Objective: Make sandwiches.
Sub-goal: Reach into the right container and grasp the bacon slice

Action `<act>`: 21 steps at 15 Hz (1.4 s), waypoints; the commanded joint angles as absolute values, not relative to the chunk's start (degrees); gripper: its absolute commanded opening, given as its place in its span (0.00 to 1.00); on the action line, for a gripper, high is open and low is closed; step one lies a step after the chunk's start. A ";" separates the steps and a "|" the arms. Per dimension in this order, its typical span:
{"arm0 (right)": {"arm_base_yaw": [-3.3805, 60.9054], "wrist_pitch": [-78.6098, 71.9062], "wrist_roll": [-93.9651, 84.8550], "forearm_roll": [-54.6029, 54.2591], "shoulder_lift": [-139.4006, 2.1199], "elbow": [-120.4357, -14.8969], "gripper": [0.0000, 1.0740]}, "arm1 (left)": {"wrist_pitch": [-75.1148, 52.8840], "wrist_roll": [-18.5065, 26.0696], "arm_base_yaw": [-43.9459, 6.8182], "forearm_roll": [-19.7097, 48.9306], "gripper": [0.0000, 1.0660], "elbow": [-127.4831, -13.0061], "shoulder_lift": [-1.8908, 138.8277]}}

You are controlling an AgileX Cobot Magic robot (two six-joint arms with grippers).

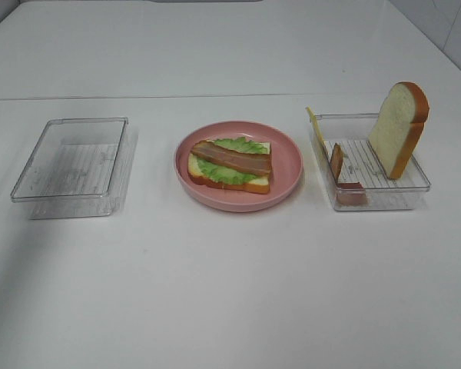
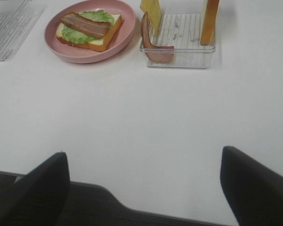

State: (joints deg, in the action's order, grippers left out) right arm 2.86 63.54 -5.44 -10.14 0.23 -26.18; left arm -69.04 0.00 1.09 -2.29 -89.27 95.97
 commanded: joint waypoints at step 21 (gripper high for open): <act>2.69 63.03 -5.73 -10.26 1.72 -25.95 0.79 | -61.31 0.46 1.03 0.00 0.94 -29.51 -1.38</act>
State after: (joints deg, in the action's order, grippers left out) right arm 2.86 63.54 -5.44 -10.14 0.23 -26.18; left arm -61.94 0.46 1.09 -0.52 -29.56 -0.29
